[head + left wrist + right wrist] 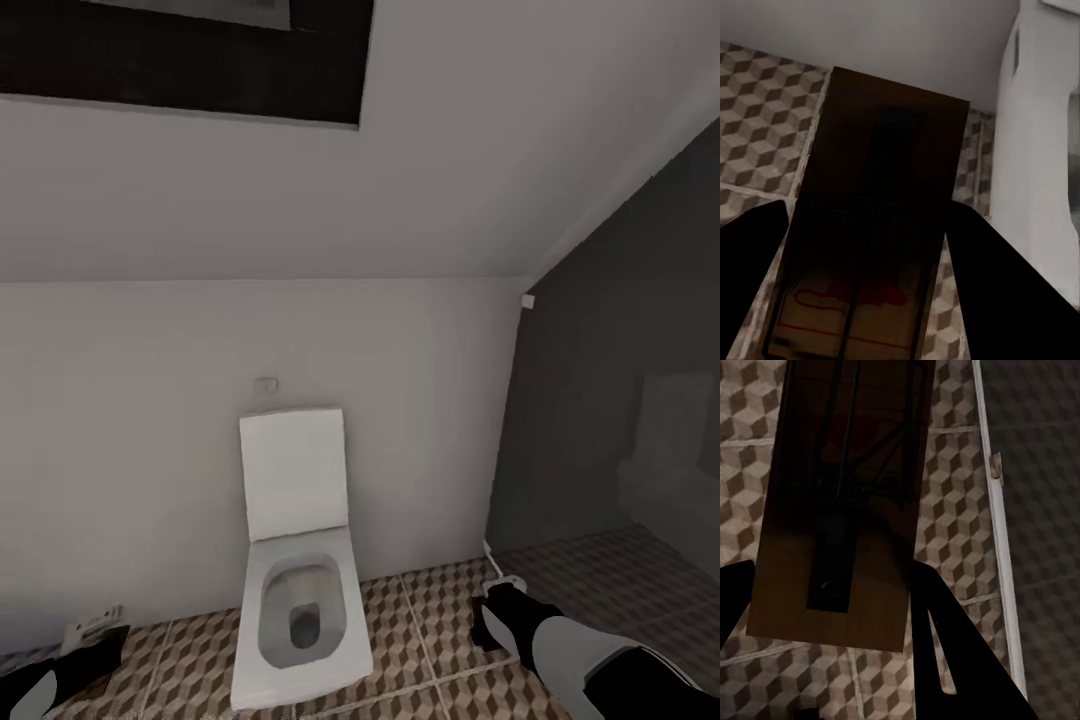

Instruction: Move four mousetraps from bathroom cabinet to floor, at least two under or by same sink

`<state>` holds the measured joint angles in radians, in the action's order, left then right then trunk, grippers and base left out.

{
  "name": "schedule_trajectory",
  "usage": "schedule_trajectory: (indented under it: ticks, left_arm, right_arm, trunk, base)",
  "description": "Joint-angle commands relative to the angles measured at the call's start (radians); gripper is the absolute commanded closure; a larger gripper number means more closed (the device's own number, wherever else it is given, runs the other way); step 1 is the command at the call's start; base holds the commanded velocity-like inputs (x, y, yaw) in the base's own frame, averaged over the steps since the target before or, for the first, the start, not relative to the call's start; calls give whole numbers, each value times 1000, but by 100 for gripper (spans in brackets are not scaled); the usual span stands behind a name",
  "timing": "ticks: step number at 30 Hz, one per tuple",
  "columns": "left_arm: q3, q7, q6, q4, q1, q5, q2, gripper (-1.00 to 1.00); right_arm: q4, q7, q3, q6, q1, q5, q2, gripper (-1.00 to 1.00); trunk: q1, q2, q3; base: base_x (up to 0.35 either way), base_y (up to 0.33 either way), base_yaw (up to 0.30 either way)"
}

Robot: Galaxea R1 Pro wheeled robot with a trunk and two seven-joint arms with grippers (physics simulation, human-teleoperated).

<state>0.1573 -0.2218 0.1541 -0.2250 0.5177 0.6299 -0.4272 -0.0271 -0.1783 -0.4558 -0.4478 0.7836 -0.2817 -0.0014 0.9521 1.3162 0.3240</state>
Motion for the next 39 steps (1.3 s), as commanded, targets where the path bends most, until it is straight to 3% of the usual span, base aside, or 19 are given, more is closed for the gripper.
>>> schedule_trajectory:
  ticks: [1, 19, 39]
  left_arm:
    - [7, -1, 4, -1, 1, 10, -1, 100]
    - [7, -1, 4, -1, 1, 12, -1, 100]
    - [5, 5, 4, -1, 1, 11, 1, 100]
  right_arm:
    - [-2, -4, -7, -5, 0, -14, 0, 100]
    - [-2, -4, -7, -5, 0, -14, 0, 100]
    - [-2, -4, -7, -5, 0, -14, 0, 100]
  trunk:
    - [0, 1, 1]
    - [0, 1, 1]
    - [0, 1, 1]
  base:
    - [0, 0, 275]
    - [12, 0, 266]
    - [289, 0, 26]
